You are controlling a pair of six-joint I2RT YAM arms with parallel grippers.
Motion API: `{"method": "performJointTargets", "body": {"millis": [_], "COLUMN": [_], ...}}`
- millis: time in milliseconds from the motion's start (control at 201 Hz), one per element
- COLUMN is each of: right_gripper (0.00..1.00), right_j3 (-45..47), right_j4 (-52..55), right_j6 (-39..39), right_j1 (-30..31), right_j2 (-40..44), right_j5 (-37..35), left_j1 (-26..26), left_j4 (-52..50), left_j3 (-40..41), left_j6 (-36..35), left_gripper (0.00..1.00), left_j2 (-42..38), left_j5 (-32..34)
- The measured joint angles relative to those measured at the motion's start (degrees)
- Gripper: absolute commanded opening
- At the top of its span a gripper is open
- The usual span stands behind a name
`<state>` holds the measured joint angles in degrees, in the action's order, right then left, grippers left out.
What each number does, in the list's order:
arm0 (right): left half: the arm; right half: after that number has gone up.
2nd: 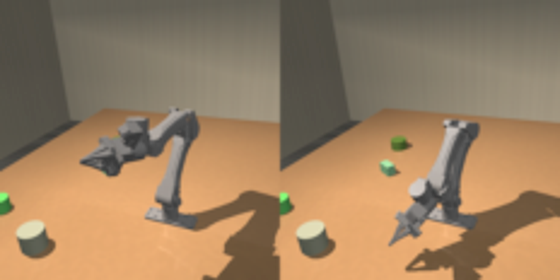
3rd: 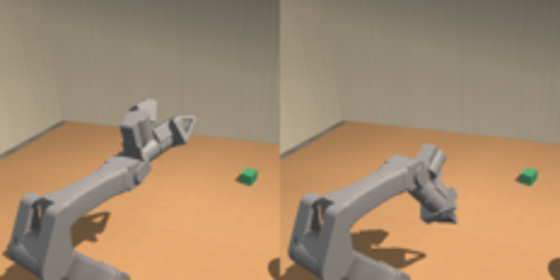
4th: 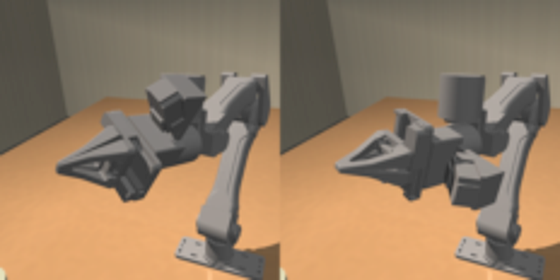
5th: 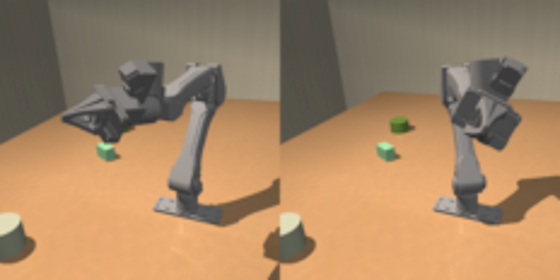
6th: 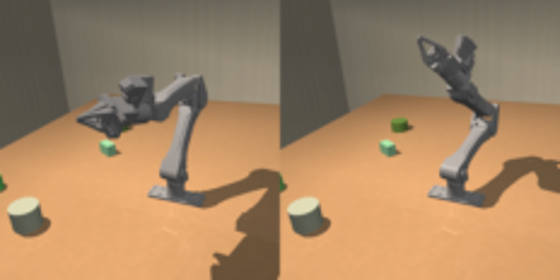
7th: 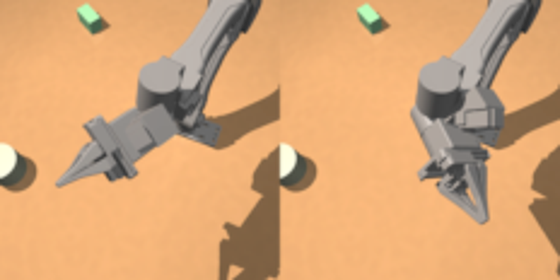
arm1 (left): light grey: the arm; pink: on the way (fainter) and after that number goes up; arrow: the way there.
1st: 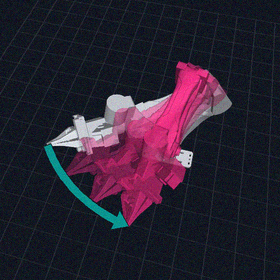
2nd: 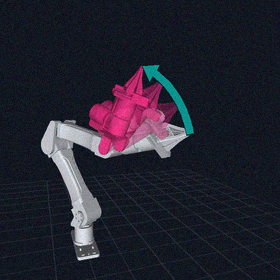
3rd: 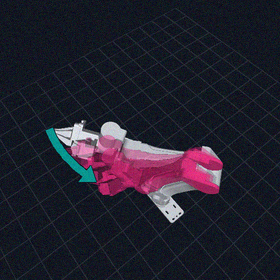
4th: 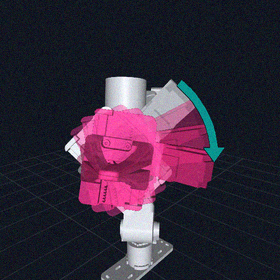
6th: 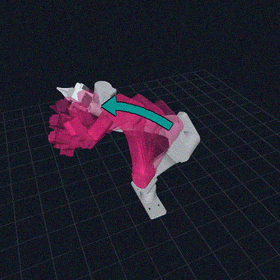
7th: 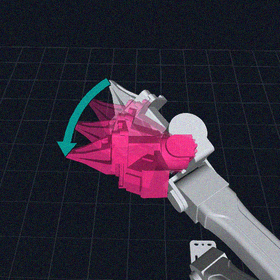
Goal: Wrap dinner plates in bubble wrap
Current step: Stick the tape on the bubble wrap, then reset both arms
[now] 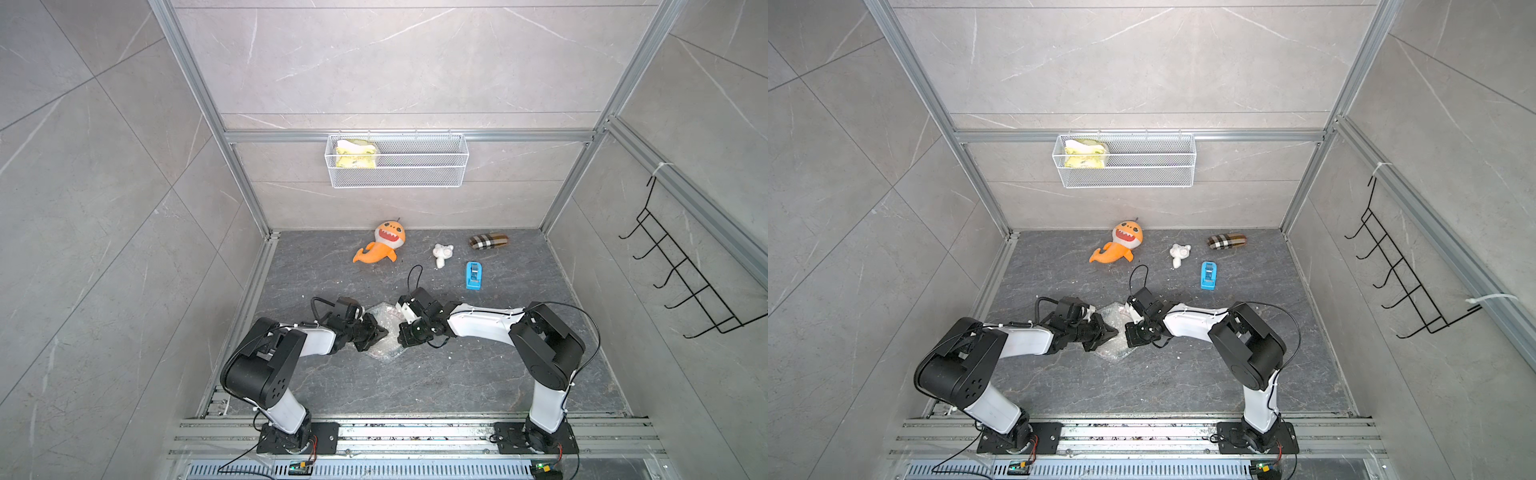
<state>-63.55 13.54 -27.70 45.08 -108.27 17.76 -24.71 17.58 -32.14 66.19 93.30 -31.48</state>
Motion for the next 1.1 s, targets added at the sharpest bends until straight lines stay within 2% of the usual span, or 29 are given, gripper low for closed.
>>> {"method": "performJointTargets", "body": {"millis": [214, 498, 618, 733, 763, 797, 857, 892, 947, 1047, 1101], "right_gripper": [0.03, 0.1, 0.12, 0.19, 0.22, 0.35, 0.48, 0.55, 0.68, 0.88, 0.95], "right_j3": [-1.1, -2.0, -2.0, -1.4, -0.8, 0.3, 2.3, 3.5, 5.3, 9.0, 11.0], "right_j4": [5.0, 12.4, 13.1, 13.2, 13.1, 12.6, 11.8, 11.2, 10.1, 6.8, 5.0], "right_j6": [0.5, 1.1, 1.8, 3.0, 3.2, 3.9, 4.6, 5.4, 7.1, 9.9, 10.9], "right_j1": [0.0, -1.3, -3.1, -7.1, -8.6, -10.5, -13.6, -15.4, -17.4, -20.2, -21.5], "right_j2": [2.0, 9.9, 12.0, 14.4, 15.5, 17.0, 19.9, 21.6, 24.0, 28.4, 30.3], "right_j5": [-2.2, -5.6, -6.3, -7.7, -8.4, -9.4, -12.3, -14.3, -17.6, -24.7, -28.0], "left_j1": [0.0, 2.1, 4.8, 10.3, 12.2, 14.2, 17.8, 19.4, 21.2, 21.8, 21.7], "left_j4": [-5.2, -18.0, -22.6, -28.8, -30.7, -32.9, -36.6, -38.1, -39.9, -40.7, -39.1], "left_j3": [-1.1, -5.6, -8.6, -10.5, -11.0, -11.6, -12.9, -13.5, -14.3, -14.8, -14.2], "left_j6": [0.0, -1.2, -3.9, -8.4, -10.2, -12.2, -16.6, -19.0, -22.2, -28.7, -32.6], "left_gripper": [0.15, 0.17, 0.19, 0.22, 0.26, 0.31, 0.4, 0.55, 0.67, 0.74, 0.79], "left_j2": [-2.4, -11.4, -15.2, -18.6, -19.4, -20.3, -22.1, -23.1, -24.7, -27.3, -28.1], "left_j5": [-0.1, 1.7, 2.2, 3.0, 3.7, 4.8, 7.9, 10.3, 15.1, 24.8, 29.8]}}
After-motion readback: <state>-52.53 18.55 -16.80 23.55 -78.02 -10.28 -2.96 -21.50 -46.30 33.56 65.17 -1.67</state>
